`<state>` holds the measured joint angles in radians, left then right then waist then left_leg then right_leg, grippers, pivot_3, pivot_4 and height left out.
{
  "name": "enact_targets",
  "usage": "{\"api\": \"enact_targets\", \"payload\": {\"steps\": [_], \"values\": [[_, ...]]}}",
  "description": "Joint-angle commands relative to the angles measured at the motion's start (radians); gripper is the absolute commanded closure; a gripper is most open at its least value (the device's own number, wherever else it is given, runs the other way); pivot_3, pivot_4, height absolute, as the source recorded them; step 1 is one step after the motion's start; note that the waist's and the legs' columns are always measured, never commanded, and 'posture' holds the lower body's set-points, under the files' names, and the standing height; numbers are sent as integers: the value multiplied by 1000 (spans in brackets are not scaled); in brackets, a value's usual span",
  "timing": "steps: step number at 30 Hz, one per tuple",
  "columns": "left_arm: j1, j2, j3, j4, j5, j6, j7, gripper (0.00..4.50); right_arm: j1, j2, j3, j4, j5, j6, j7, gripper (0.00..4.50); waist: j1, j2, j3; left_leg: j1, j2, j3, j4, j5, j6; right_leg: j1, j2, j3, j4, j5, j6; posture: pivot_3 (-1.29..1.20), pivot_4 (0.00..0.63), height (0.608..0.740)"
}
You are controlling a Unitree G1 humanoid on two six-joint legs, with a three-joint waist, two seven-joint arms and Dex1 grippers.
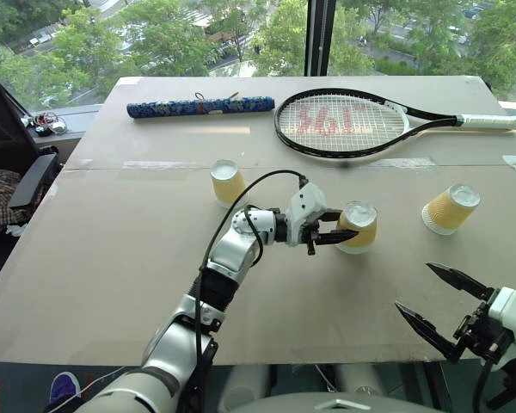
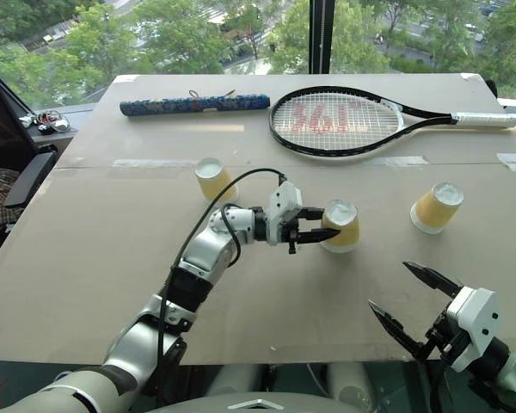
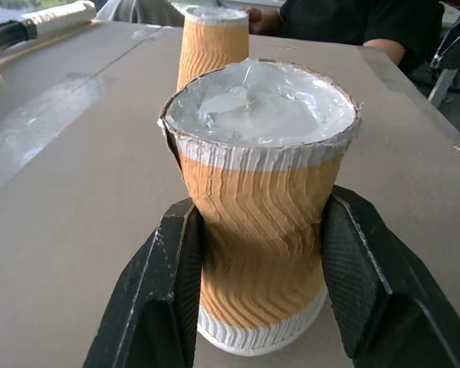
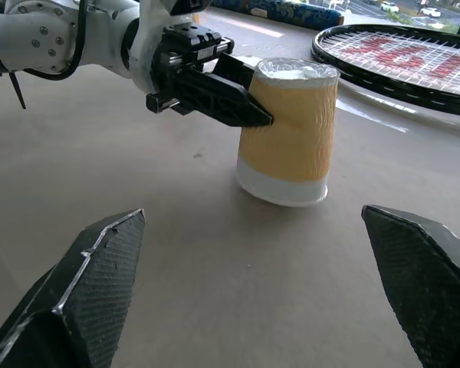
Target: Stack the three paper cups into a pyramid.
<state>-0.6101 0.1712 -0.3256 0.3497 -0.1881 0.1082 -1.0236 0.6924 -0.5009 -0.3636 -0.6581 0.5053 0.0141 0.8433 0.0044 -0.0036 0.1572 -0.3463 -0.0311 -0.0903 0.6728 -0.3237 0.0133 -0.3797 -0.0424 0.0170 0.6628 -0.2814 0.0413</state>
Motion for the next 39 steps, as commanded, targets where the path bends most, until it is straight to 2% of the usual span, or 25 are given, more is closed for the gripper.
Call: {"api": "enact_targets", "payload": {"steps": [1, 5, 7, 8, 11, 12, 14, 16, 20, 23, 27, 30, 34, 39], "values": [[-22, -3, 0, 1, 29, -20, 17, 2784, 23, 9, -28, -54, 3, -19, -19, 0, 2, 0, 0, 0, 0, 0, 0, 0, 0, 0, 0, 0, 0, 0, 0, 0, 150, 740], [-25, 12, -1, 1, 38, 0, -1, 2784, 28, 9, -28, -61, 2, -17, -32, 0, 1, 0, 0, 0, 0, 0, 0, 0, 0, 0, 0, 0, 0, 0, 0, 0, 150, 740], [-32, 11, 13, 3, 34, 17, 7, 1856, 26, 6, -27, -63, 3, -13, -36, 0, 1, 0, 0, 0, 0, 0, 0, 0, 0, 0, 0, 0, 0, 0, 0, 0, 150, 740], [-31, 14, 19, -9, 26, 32, 4, 1529, 25, 5, -27, -64, 4, -12, -38, 0, 2, 0, 0, 0, 0, 0, 0, 0, 0, 0, 0, 0, 0, 0, 0, 0, 150, 740], [-3, 36, 60, -121, -24, 85, 9, 177, 17, -1, -27, -58, 8, -12, -36, 0, 0, 0, 0, 0, 0, 0, 0, 0, 0, 0, 0, 0, 0, 0, 0, 0, 150, 740], [19, 56, 90, -195, -58, 124, 15, 43, 8, -4, -25, -53, 8, -11, -35, 0, -3, 0, 0, 0, 0, 0, 0, 0, 0, 0, 0, 0, 0, 0, 0, 0, 150, 740], [47, 79, 120, -284, -95, 179, 24, 43, -1, -8, -23, -48, 9, -11, -34, 0, -7, 0, 0, 0, 1, 0, 0, 0, 0, 0, 0, 0, 0, 0, 0, 0, 150, 740], [124, 148, 193, -429, -158, 260, 39, 43, -28, -19, -17, -50, 21, -3, -32, 0, -10, 0, 0, 0, 1, -1, 0, 0, 0, -1, -1, 0, 0, 0, 0, 0, 150, 740], [320, 250, 413, -629, -257, 381, 160, 43, -117, -37, 27, -51, 22, 23, -41, 0, -21, 2, 0, 2, 1, -1, -2, 0, 0, -1, 0, 4, 0, 0, 0, 0, 150, 740], [404, 281, 484, -668, -248, 369, 221, 43, -154, -39, 50, -42, 18, 33, -45, 0, -7, 2, 0, 1, 1, -3, -2, 0, -1, -2, 0, 3, 0, 0, 0, 0, 150, 740], [450, 294, 615, -614, -185, 359, 406, 43, -200, -43, 94, -24, 11, 39, -39, 0, 15, 1, 0, 0, -1, -4, -1, 1, -1, -2, -2, 1, 0, 0, 0, 0, 150, 740], [408, 317, 614, -552, -163, 339, 431, 43, -215, -42, 110, -6, 11, 34, -30, 0, 15, 0, 0, -1, -1, -5, -1, 1, -1, -1, -2, 0, 0, 0, 0, 0, 150, 740], [320, 343, 554, -448, -130, 324, 418, 43, -217, -42, 108, 28, 9, 11, -8, 0, 12, 0, 0, -1, -1, -5, -1, 1, -1, -1, -2, -1, 0, 0, 0, 0, 150, 740], [221, 332, 502, -331, -129, 280, 376, 43, -185, -36, 88, 43, 9, -21, 5, 0, 7, 0, 0, -1, -1, -5, -1, 1, -2, -2, -2, -1, 0, 0, 0, 0, 150, 740]]}}
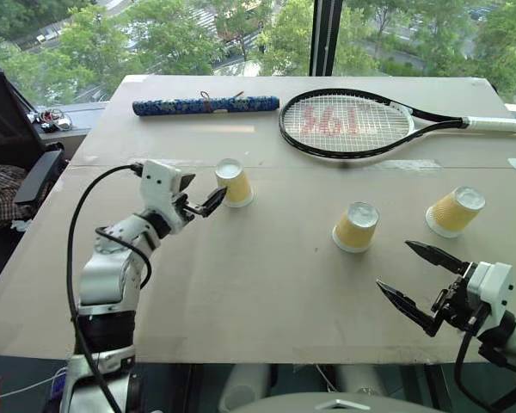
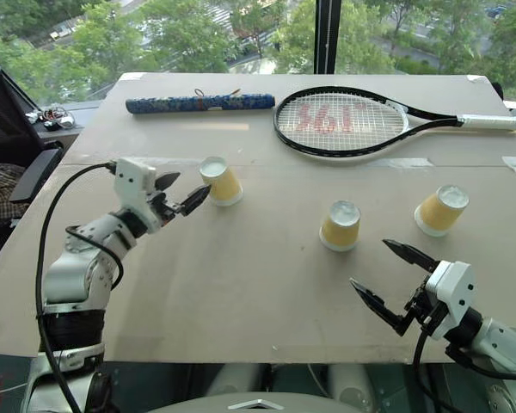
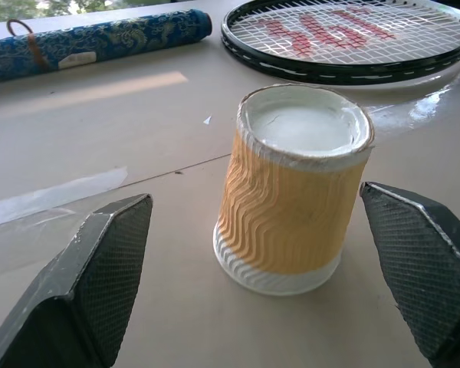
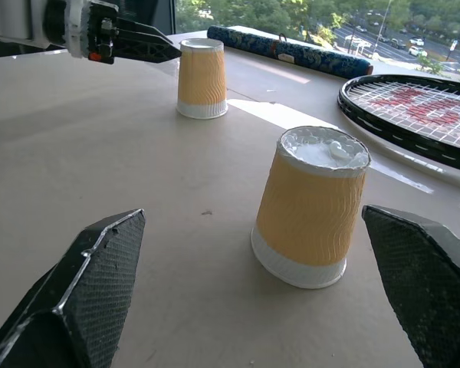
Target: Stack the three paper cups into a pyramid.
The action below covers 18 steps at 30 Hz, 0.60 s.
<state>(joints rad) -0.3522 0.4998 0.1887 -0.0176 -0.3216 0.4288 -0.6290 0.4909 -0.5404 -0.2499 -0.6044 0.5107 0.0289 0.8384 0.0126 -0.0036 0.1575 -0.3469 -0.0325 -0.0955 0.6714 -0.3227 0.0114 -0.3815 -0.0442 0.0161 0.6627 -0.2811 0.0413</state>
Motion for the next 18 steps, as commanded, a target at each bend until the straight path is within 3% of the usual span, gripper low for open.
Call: {"api": "enact_targets", "payload": {"steps": [1, 8, 12, 13, 16, 18], "values": [[-51, 2, -22, 57, 10, -51, -25, 43, 25, 6, -27, -12, 2, -41, 10, 0, -3, 0, 0, 0, 0, 0, 0, 0, 0, 0, 0, 0, 0, 0, 0, 0, 150, 740], [-134, -21, -76, 226, 41, -138, -53, 43, 77, 16, -32, -35, -7, -64, -8, 0, -1, 0, 0, 0, 0, 0, 0, 0, 0, -1, 0, 0, 0, 0, 0, 0, 150, 740], [-143, -25, -87, 263, 41, -185, -98, 1781, 88, 17, -33, -63, -10, -50, -36, 0, -2, 0, 0, 0, 0, 0, 0, 0, -1, -1, 0, 0, 0, 0, 0, 0, 150, 740], [-142, -24, -82, 261, 34, -198, -112, 2038, 90, 17, -34, -69, -9, -46, -44, 0, -2, 0, 0, 0, 0, 0, 0, 0, -1, -1, 0, 0, 0, 0, 0, 0, 150, 740], [-116, -2, -90, 174, -35, -207, -254, 2080, 102, 16, -35, -87, -10, -32, -65, 0, -2, 0, 0, -1, 0, 0, 0, 0, -1, -1, 0, 0, 0, 0, 0, 0, 150, 740], [-102, 22, -106, 69, -143, -89, -367, 2080, 116, 12, -43, -87, -6, -27, -68, 0, -1, 0, 0, -2, 0, 0, 0, 0, -1, -2, 0, 0, 0, 0, 0, 0, 150, 740]]}}
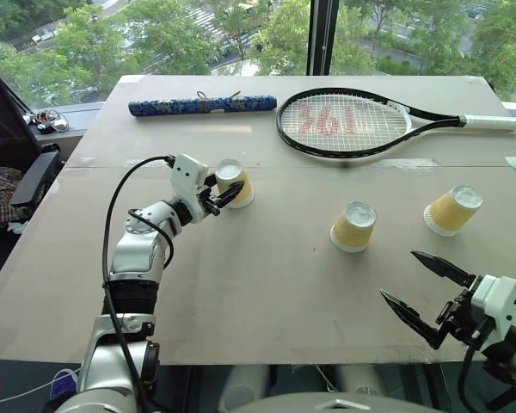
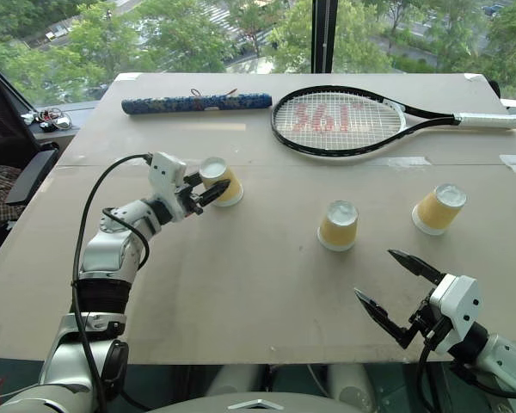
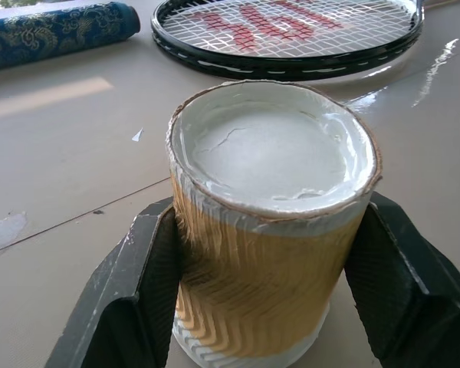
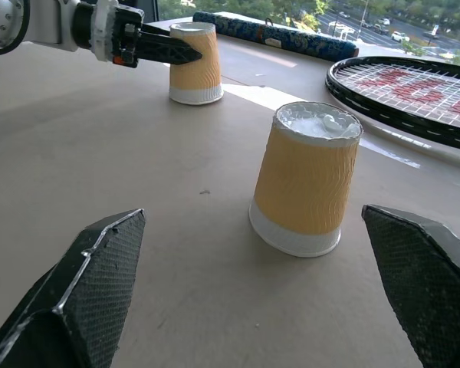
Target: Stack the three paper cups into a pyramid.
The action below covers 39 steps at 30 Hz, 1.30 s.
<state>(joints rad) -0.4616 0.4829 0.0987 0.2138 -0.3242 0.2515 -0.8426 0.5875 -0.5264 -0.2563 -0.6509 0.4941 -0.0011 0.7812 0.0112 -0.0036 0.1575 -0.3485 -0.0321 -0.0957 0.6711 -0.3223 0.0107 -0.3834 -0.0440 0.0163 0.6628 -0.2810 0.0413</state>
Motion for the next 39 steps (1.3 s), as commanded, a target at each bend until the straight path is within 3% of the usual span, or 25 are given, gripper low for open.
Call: {"api": "enact_targets", "payload": {"steps": [1, 6, 15, 31, 33, 35, 36, 39], "values": [[8, 51, -33, -207, -187, 152, -202, 2080, 27, -6, -46, -34, 15, 3, -7, 0, 1, 0, 0, 0, 0, 0, 0, 0, 0, 0, 0, 0, 0, 0, 0, 0, 150, 740], [-24, 10, -143, -242, -181, 210, -231, 2080, 41, -15, -103, 7, 22, -8, 6, 0, 2, 1, 0, 0, 0, 0, 1, 0, 0, 1, 0, 0, 0, 0, 0, 0, 150, 740], [-32, -84, -297, -112, -6, -3, -233, 2080, 61, 7, -110, -18, 13, -8, -17, 0, -5, 0, 0, 1, 1, 0, 1, 0, 0, 1, 3, 1, 1, 0, 0, 0, 150, 740], [-70, -160, -326, -5, 81, -102, -223, 2080, 100, 48, -103, -35, -12, -33, -23, 0, 1, 0, 0, 1, 0, 0, 1, 0, 0, 1, 2, 1, 1, 0, 0, 0, 150, 740], [-75, -171, -314, -13, 54, -57, -222, 1056, 100, 48, -102, -29, -15, -38, -17, 0, 1, 0, 0, 1, 0, 0, 1, 0, 0, 1, 2, 1, 1, 0, 0, 0, 150, 740], [-72, -171, -305, -32, 48, -59, -220, 320, 101, 47, -102, -25, -14, -41, -12, 0, 1, 0, 0, 1, 0, 0, 1, 0, 0, 1, 2, 1, 1, 0, 0, 0, 150, 740], [-69, -166, -298, -47, 45, -54, -219, 83, 100, 44, -103, -23, -13, -42, -7, 0, 1, 0, 0, 1, 0, 0, 1, 0, 0, 1, 2, 1, 1, 0, 0, 0, 150, 740], [-46, -134, -276, -110, 23, -16, -228, 83, 100, 30, -106, -16, -1, -41, 18, 0, -3, 0, 0, 1, 0, 0, 1, 0, 0, 1, 2, 1, 1, 0, 0, 0, 150, 740]]}}
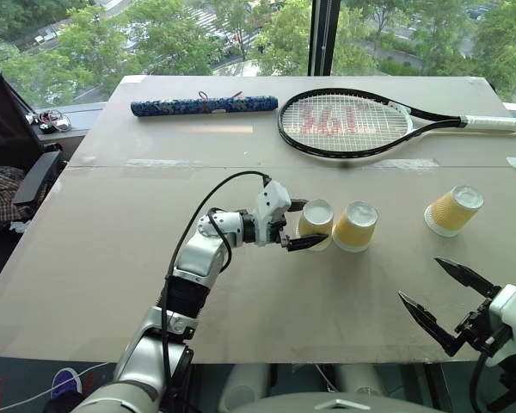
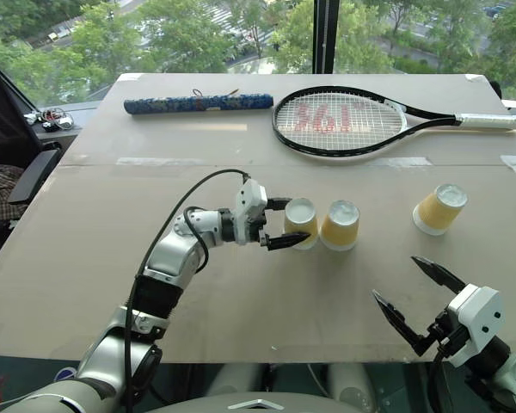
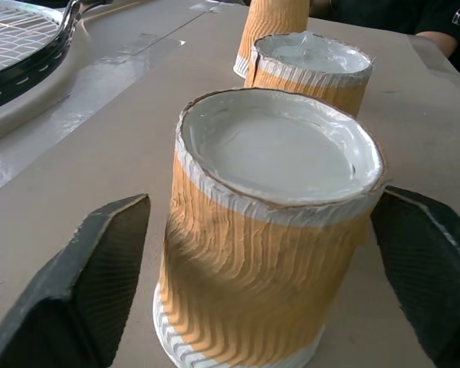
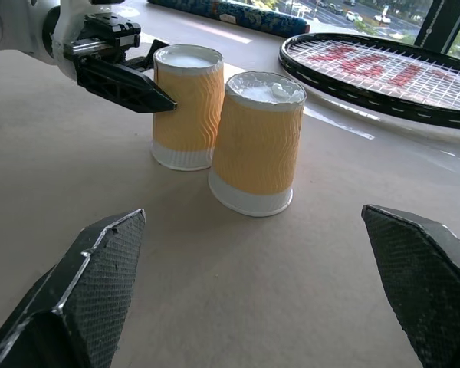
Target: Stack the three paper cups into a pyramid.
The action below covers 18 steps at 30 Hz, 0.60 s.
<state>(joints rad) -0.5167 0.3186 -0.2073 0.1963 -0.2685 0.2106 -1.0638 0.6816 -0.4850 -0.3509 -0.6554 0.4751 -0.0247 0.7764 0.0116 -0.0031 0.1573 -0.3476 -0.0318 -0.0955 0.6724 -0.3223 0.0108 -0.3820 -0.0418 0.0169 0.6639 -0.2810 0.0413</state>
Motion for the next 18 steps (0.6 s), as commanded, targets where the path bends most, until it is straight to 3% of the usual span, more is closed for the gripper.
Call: {"api": "enact_targets", "payload": {"steps": [1, 5, 9, 13, 18], "values": [[21, 47, 38, -121, -44, 40, -12, 83, 6, -18, -15, -9, 25, -16, 34, 0, -4, 0, 0, 0, 0, 0, 0, 0, 0, 0, 0, 0, 0, 0, 0, 0, 150, 740], [69, 104, 75, -225, -101, 112, -15, 83, -6, -41, -32, 5, 50, -9, 60, 0, -7, 0, 0, 0, 0, 0, 0, 0, 0, 0, 0, 0, 0, 0, 0, 0, 150, 740], [171, 186, 199, -358, -204, 158, -13, 83, -50, -74, -63, 46, 78, 12, 73, 0, -13, 0, 0, 0, 1, 0, 0, 0, 0, 0, -1, 1, 0, 0, 0, 0, 150, 740], [289, 271, 295, -473, -341, 233, -67, 83, -149, -78, -98, 99, 71, 83, -30, 0, -18, 1, 0, 0, 1, 0, 0, 0, 0, 0, -1, 1, 0, 0, 0, 0, 150, 740], [440, 354, 461, -652, -568, 311, -101, 83, -342, -97, -102, 199, -43, 217, -237, 0, -18, 2, 1, 0, 1, 0, -1, 0, 0, 0, -2, 1, -1, 0, -1, 0, 150, 740]]}}
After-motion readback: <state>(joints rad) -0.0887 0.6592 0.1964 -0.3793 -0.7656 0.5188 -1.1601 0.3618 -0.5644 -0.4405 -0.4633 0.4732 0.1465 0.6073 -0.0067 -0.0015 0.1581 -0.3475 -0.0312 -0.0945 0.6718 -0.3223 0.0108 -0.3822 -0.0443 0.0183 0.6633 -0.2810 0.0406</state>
